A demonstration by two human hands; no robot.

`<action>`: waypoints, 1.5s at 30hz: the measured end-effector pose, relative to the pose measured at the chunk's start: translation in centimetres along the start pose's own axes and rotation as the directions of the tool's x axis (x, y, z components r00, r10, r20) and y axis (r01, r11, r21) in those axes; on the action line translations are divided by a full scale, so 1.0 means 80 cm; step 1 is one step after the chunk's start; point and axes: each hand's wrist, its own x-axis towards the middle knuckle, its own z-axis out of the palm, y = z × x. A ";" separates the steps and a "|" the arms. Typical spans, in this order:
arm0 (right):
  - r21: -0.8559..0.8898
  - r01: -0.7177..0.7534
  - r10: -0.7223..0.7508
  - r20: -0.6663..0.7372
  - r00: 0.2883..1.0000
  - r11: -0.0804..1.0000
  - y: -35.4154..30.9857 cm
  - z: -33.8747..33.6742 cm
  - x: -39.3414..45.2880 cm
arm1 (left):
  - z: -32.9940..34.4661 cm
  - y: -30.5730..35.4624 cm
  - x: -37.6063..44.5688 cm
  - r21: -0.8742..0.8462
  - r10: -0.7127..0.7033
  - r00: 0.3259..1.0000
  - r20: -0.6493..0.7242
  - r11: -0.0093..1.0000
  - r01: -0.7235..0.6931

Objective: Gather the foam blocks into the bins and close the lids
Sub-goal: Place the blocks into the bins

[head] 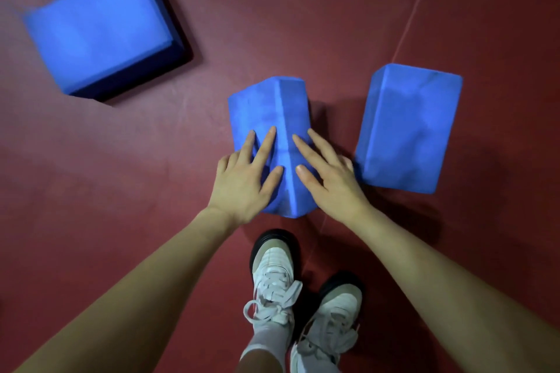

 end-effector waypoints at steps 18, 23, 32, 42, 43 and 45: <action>0.029 0.058 -0.060 0.069 0.996 0.998 -0.043 -0.031 0.026 | -0.010 0.029 -0.018 -0.093 -0.338 0.938 -0.072 0.939 0.331; -0.247 -0.024 0.008 -0.065 0.998 0.969 0.021 -0.057 0.022 | -0.011 0.057 -0.005 -0.074 -0.225 0.941 -0.254 0.974 0.213; -0.369 -0.469 0.455 -0.130 0.881 0.802 0.130 -0.083 0.049 | 0.014 0.165 0.051 -0.020 -0.162 0.940 -0.300 0.986 0.164; -0.161 -0.417 0.415 -0.052 0.908 0.894 0.140 -0.120 0.030 | -0.002 0.195 0.047 0.088 -0.155 0.956 -0.248 0.979 0.181; -0.134 -0.393 0.391 -0.038 0.920 0.910 0.144 -0.132 0.022 | -0.004 0.203 0.047 0.094 -0.150 0.960 -0.238 0.980 0.177; -0.142 -0.304 0.299 -0.052 0.953 0.942 0.153 -0.154 0.003 | -0.008 0.221 0.047 0.103 -0.139 0.966 -0.217 0.981 0.164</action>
